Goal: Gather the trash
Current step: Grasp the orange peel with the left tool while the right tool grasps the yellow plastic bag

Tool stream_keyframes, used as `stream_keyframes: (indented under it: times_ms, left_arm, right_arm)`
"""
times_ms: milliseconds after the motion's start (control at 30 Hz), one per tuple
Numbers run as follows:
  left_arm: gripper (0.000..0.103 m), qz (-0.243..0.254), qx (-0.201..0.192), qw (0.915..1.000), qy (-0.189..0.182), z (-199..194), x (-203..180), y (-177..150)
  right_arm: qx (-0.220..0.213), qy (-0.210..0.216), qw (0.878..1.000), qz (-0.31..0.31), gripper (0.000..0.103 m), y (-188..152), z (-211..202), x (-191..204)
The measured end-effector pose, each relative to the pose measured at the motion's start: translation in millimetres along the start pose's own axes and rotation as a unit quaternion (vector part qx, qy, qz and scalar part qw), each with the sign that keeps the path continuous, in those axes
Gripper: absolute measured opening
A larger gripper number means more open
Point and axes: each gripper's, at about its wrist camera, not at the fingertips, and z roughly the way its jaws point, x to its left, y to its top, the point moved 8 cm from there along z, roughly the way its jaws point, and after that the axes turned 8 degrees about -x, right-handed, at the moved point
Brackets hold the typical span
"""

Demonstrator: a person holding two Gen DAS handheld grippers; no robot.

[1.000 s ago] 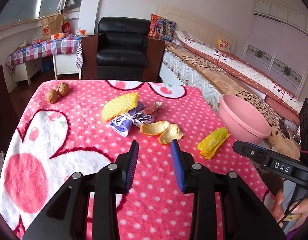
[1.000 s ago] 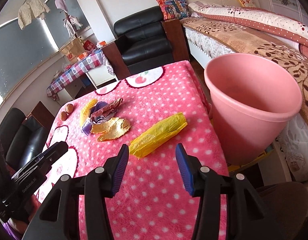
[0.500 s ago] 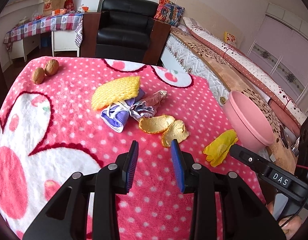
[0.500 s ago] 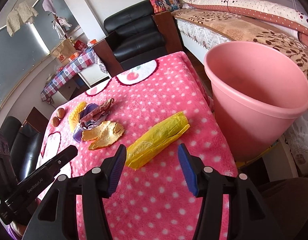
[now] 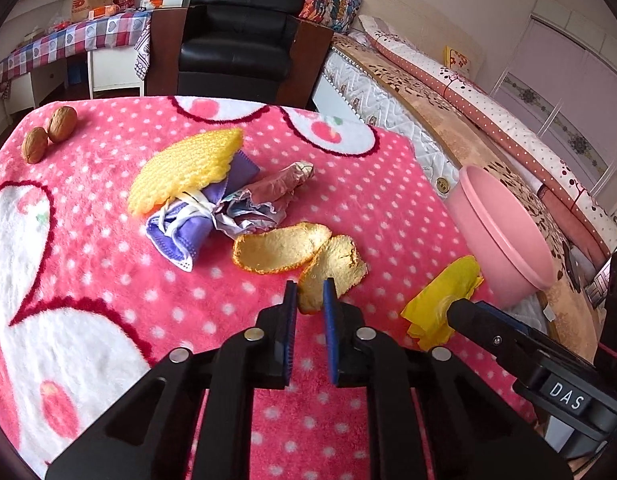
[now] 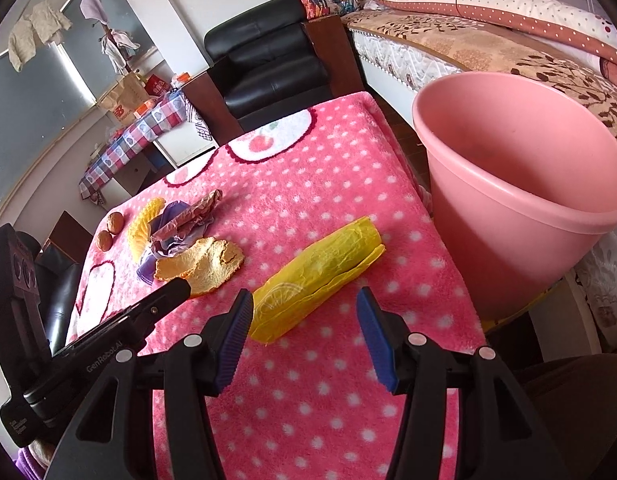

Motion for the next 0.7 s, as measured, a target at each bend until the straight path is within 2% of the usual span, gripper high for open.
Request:
stream_keyframes:
  times_ms: [67, 300, 567, 600, 633, 700]
  left_arm:
    - [0.005, 0.002, -0.001, 1.0, -0.003, -2.8, 0.3, -1.0]
    - [0.004, 0.002, -0.011, 0.9997, -0.02, -29.3, -1.8, -5.3]
    - [0.004, 0.011, -0.01, 0.9998, -0.016, -51.2, 2.8, -21.5]
    - [0.004, 0.011, -0.009, 0.9998, -0.014, -52.8, 4.4, -23.0]
    - [0.004, 0.01, -0.008, 0.9998, -0.013, -54.1, 6.1, -24.4]
    - [0.004, 0.005, -0.006, 0.9999, -0.011, -57.0, 10.6, -26.1]
  right_arm:
    - [0.0, -0.001, 1.0, -0.001, 0.053, 0.1, 0.5, -0.2]
    - [0.008, -0.006, 1.0, 0.006, 0.053, 1.9, 10.4, 3.8]
    - [0.012, -0.026, 0.999, 0.022, 0.053, 5.5, 26.9, 3.6]
    - [0.01, -0.029, 0.999, 0.021, 0.049, 5.9, 27.2, 3.2]
    - [0.009, -0.031, 0.999, 0.017, 0.037, 6.4, 27.6, 2.9]
    - [0.018, -0.024, 1.0, 0.011, 0.031, 5.3, 28.2, 4.4]
